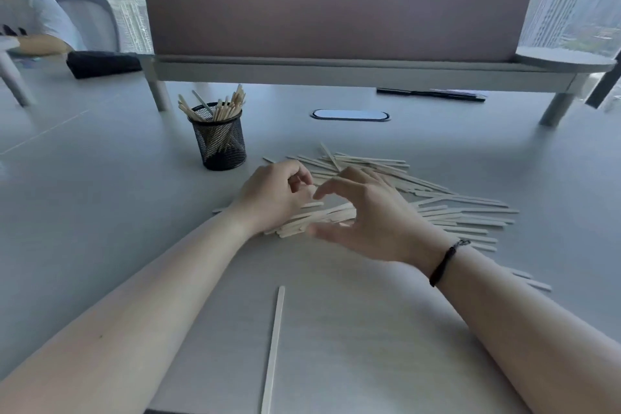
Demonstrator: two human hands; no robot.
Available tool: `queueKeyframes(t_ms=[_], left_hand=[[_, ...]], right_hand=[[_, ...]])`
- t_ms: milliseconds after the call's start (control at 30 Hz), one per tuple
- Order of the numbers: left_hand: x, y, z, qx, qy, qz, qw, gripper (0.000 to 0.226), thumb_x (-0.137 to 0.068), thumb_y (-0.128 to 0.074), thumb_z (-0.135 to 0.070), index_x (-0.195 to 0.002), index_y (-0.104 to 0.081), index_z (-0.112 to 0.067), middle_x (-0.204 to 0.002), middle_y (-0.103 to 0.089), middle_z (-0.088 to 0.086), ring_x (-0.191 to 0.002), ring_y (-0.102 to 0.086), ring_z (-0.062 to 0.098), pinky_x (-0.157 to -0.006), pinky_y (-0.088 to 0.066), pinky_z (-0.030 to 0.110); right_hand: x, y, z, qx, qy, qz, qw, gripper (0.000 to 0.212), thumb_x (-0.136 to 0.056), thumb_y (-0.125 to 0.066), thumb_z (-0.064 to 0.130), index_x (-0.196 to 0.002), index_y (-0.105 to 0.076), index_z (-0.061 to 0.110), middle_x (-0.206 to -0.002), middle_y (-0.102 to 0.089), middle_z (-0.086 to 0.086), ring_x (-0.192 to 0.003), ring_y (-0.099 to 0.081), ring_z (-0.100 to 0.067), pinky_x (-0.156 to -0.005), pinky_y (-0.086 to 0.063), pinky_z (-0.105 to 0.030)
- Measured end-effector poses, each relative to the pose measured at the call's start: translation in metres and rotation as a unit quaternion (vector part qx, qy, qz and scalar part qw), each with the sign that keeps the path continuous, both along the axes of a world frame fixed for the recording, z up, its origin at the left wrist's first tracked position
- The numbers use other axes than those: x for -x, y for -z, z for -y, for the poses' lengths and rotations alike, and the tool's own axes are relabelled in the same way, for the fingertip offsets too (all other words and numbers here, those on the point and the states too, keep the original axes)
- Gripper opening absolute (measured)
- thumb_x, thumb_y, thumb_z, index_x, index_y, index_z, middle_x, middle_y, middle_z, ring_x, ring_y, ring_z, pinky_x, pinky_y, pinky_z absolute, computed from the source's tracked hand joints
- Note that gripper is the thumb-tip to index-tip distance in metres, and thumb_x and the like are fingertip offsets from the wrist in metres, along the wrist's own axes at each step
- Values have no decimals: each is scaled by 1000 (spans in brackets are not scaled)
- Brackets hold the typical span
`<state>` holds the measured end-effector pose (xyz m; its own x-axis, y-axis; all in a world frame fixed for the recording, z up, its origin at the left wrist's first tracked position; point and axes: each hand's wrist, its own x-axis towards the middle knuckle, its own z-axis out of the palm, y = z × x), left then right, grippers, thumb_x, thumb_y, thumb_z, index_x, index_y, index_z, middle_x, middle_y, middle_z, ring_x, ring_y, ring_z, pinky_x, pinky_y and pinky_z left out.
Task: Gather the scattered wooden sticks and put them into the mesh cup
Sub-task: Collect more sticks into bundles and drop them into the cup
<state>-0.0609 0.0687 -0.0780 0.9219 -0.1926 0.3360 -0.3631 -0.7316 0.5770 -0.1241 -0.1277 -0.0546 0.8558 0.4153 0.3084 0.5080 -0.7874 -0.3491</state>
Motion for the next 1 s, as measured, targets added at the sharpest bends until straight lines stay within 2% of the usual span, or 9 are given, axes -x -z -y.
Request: queueKeyframes(t_ms=[100,200,300,433,533,600,733,833,1000], left_hand=[[3,-1,2,-5,17,-17,1000,6,-83,-70,-34,-88,-68,-31,-69,-61,-11,-56,-49,1,-60,-45,26],[4,-4,2,5,25,-22,999,9,-86,-66,-24,-94,-69,-29,-71,-64,-9,-60,-57,7,-64,-48,28],[-1,-5,0,21,10,-15,1000,12,-92,-62,-18,-100,-70,-23,-83,-67,-7,-68,-60,3,-71,-49,28],[-4,-4,-2,23,-4,-6,1000,16,-94,-59,-14,-105,-70,-20,-82,-62,-14,-70,-58,0,-73,-48,25],[-3,-4,-2,32,-2,2,999,13,-94,-62,-17,-103,-70,-21,-80,-63,-12,-65,-57,-3,-67,-46,19],[-2,-4,-1,33,8,6,999,11,-93,-65,-19,-103,-69,-22,-79,-64,-12,-63,-57,-5,-63,-44,13],[3,-6,1,12,13,12,1000,13,-91,-69,-29,-103,-69,-25,-84,-67,-11,-74,-60,-6,-63,-39,4],[8,-10,1,-22,27,-21,999,23,-88,-71,-43,-108,-66,-31,-91,-70,-14,-85,-62,-2,-66,-39,4],[13,-16,-2,-51,104,-103,988,74,-60,-68,-81,-124,-58,-45,-118,-64,-22,-112,-58,-3,-98,-47,25]], right_hand=[[6,3,-12,40,-28,-6,999,68,-68,-51,84,-121,-55,41,-121,-51,12,-118,-42,-14,-102,-33,-36],[13,6,-24,33,-26,-11,999,65,-69,-52,85,-112,-52,36,-123,-49,11,-123,-41,-16,-102,-31,-33],[23,7,-36,36,-38,7,999,69,-68,-51,89,-108,-49,33,-122,-46,8,-122,-40,-19,-108,-30,-37],[28,15,-44,76,-45,7,996,81,-59,-49,95,-112,-42,35,-125,-39,5,-129,-35,-19,-117,-20,-46],[19,16,-37,86,-25,-7,996,90,-58,-47,96,-123,-40,34,-143,-32,3,-145,-20,-19,-120,-10,-57],[10,15,-27,98,9,-10,995,96,-61,-45,95,-133,-37,33,-154,-23,-1,-151,-5,-22,-120,-1,-59],[-9,15,-3,114,95,-25,989,93,-68,-41,92,-142,-30,37,-159,-17,-4,-152,4,-23,-120,3,-58],[-18,14,13,101,139,-39,984,88,-73,-43,87,-145,-28,39,-160,-15,-4,-152,5,-24,-119,4,-59],[-30,11,35,107,209,-58,970,76,-84,-44,75,-148,-26,36,-162,-13,-8,-152,5,-26,-119,3,-59]])
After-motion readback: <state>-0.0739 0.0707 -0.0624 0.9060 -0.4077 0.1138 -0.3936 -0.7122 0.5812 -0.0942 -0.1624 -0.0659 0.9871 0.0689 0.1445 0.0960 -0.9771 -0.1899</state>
